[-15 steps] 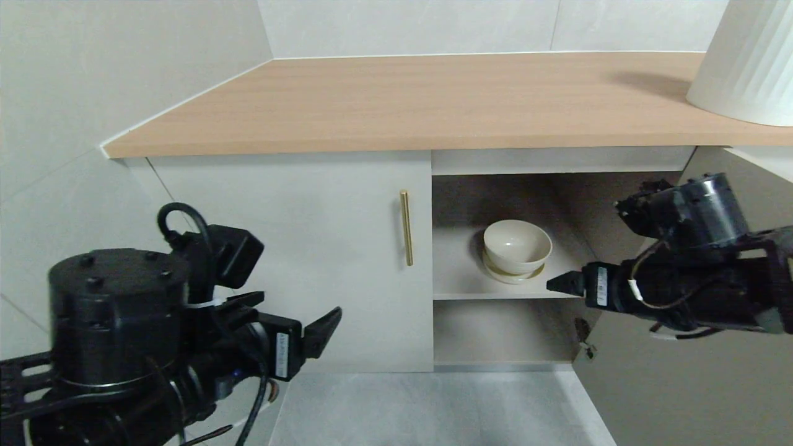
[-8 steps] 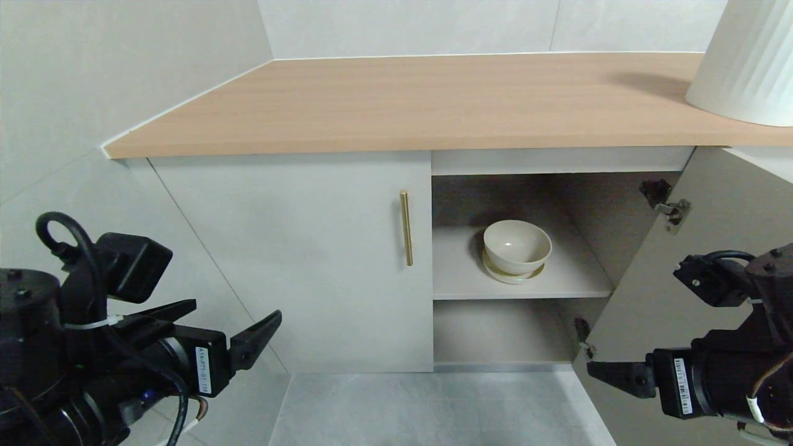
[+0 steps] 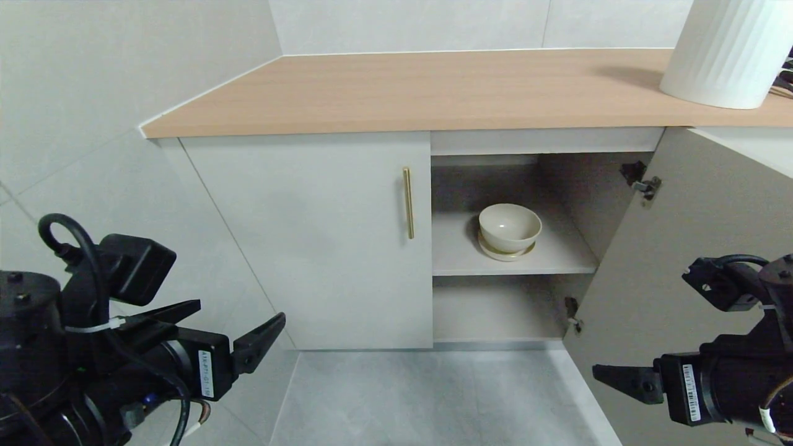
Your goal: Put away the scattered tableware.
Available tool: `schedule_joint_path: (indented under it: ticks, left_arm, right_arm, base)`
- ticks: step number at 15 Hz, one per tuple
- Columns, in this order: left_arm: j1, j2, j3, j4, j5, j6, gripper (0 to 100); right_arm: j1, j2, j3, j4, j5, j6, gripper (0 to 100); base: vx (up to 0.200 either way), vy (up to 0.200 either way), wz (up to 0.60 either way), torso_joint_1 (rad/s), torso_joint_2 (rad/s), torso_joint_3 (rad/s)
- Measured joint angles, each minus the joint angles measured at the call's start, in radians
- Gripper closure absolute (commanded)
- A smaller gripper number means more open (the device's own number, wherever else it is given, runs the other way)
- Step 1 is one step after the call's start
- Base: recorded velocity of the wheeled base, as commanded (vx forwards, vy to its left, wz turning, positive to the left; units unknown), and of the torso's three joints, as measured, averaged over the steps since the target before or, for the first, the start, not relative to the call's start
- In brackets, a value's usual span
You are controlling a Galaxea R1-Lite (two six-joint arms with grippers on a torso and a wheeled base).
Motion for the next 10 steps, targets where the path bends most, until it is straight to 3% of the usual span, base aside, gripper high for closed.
schedule_joint_path:
  ticks: [6, 10]
  left_arm:
    - [0.000, 0.001, 0.003, 0.002, 0.000, 0.000, 0]
    - [-0.001, 0.001, 0.005, 0.002, -0.001, 0.000, 0]
  right_arm:
    - [0.002, -0.002, 0.000, 0.000, 0.000, 0.000, 0]
    - [0.002, -0.002, 0.001, 0.000, 0.000, 0.000, 0]
  base:
    - [-0.200, 0.000, 0.00, 0.002, 0.00, 0.001]
    - [0.000, 0.000, 0.00, 0.000, 0.00, 0.000]
